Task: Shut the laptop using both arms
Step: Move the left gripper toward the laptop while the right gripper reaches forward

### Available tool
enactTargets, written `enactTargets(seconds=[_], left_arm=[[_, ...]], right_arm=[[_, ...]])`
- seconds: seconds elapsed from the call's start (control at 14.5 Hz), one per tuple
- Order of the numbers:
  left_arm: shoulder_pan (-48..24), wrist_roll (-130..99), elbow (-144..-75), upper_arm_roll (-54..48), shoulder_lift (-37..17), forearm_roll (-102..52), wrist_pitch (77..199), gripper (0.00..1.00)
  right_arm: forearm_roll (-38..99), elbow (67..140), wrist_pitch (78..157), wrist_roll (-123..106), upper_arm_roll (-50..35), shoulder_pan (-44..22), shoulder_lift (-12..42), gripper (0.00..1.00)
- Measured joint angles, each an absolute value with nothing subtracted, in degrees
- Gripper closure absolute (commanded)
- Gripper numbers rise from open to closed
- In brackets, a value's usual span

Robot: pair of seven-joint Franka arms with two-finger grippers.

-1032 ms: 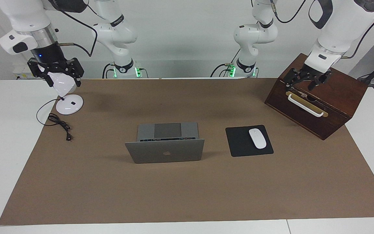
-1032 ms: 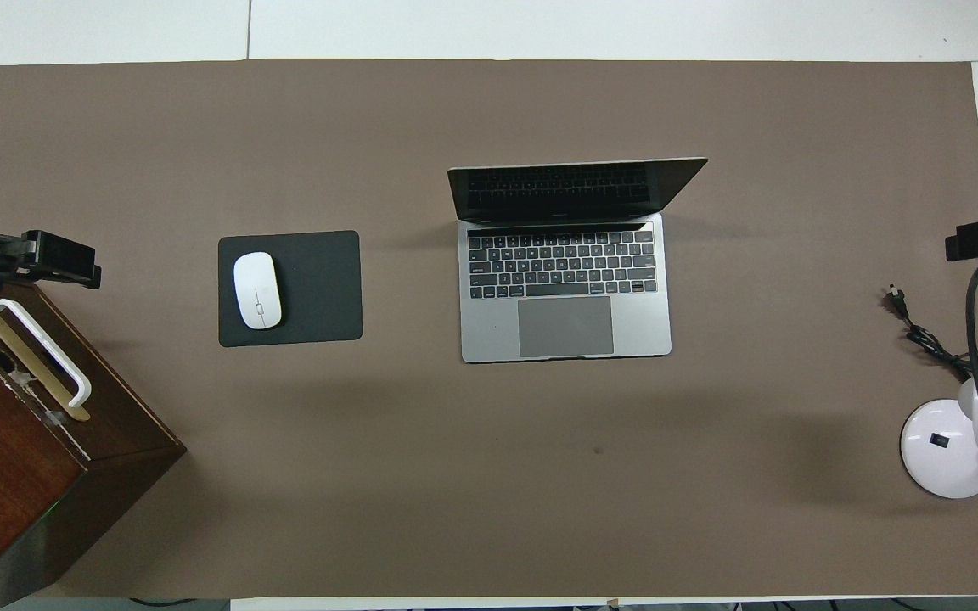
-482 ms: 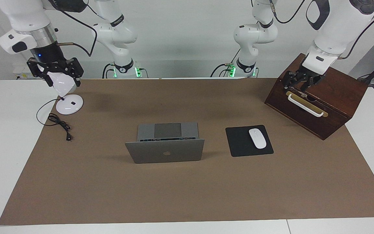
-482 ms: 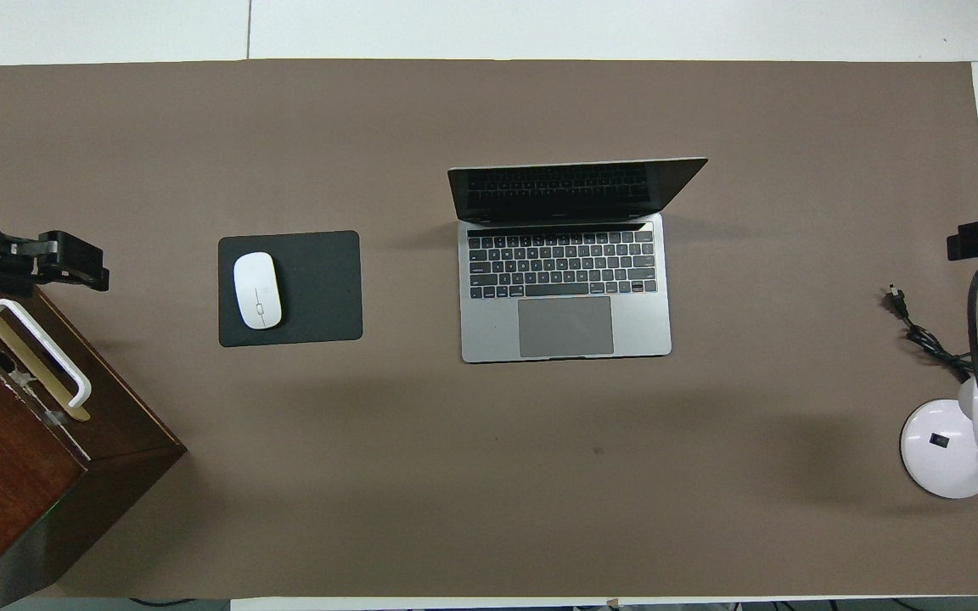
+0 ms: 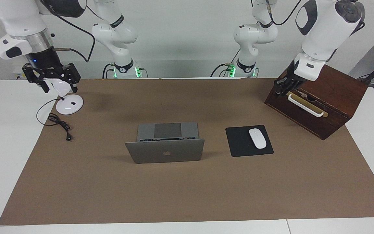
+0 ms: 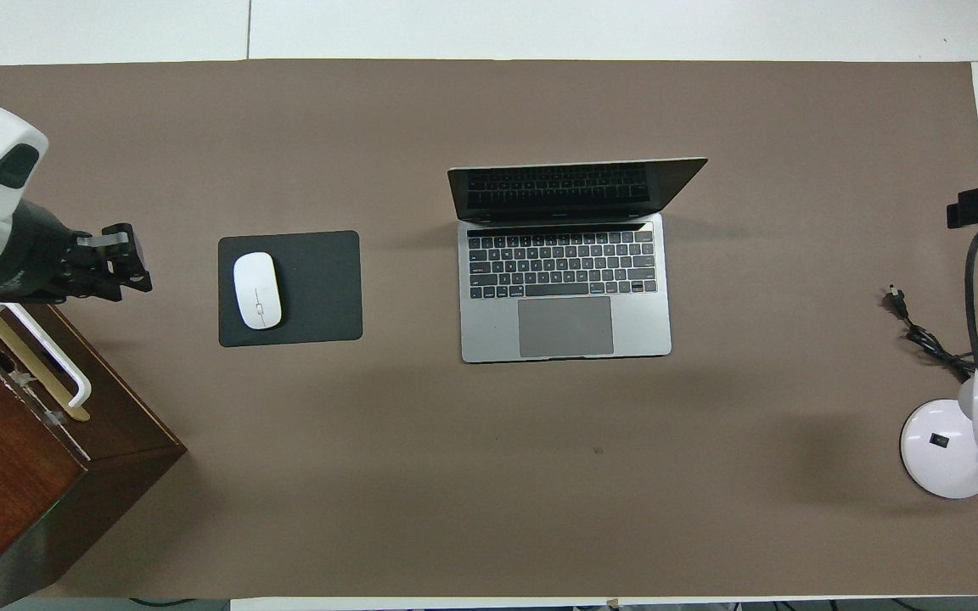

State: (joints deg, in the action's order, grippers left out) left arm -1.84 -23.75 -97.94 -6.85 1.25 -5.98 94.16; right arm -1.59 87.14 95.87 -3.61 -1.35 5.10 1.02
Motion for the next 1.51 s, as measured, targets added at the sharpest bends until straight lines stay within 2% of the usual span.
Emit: enactTargets(seconds=[0.28, 0.62, 0.76, 0.83, 0.89, 0.96, 1.1, 1.24, 1.51], left_arm=[[-2.0, -28.1, -101.7, -11.0, 1.7, -6.1, 99.0, 1.00], [-2.6, -32.1, -111.5, -14.5, 5.7, -11.0, 110.2, 1.00], [-2.9, -37.9, -115.3, -15.0, 7.5, -13.6, 112.8, 1.00], [-3.1, -39.7, -116.9, -15.2, 8.2, -14.4, 113.5, 1.00], [-3.5, -41.3, -118.3, -15.2, 8.8, -16.2, 114.3, 1.00], [-3.9, -43.2, -119.7, -15.2, 9.2, -18.4, 115.4, 1.00], [-4.6, -48.0, -122.7, -15.2, 9.9, -20.4, 118.3, 1.00], [-5.3, -51.0, -125.2, -15.2, 10.0, -21.8, 120.7, 1.00], [-8.0, -65.3, -128.0, -15.2, 9.4, -26.3, 129.5, 1.00]], right_arm=[[-1.6, 82.3, 99.3, -3.6, -1.4, 5.1, 6.5, 0.02], [-1.6, 75.2, 101.4, -3.6, -1.8, 5.1, 14.1, 0.06], [-1.6, 72.1, 102.9, -3.6, -1.9, 4.9, 18.0, 0.12], [-1.6, 70.4, 103.4, -3.5, -1.9, 4.8, 20.0, 0.17], [-1.6, 68.6, 104.0, -3.3, -2.0, 4.8, 22.2, 0.33], [-1.6, 67.0, 104.8, -3.0, -2.2, 4.7, 24.2, 0.59], [-1.6, 64.6, 106.4, -1.2, -2.3, 3.7, 27.7, 0.99], [-1.6, 63.2, 107.6, 1.9, -2.4, 1.8, 29.9, 1.00], [-3.1, 62.5, 108.1, 7.5, -2.4, -1.4, 30.7, 1.00]])
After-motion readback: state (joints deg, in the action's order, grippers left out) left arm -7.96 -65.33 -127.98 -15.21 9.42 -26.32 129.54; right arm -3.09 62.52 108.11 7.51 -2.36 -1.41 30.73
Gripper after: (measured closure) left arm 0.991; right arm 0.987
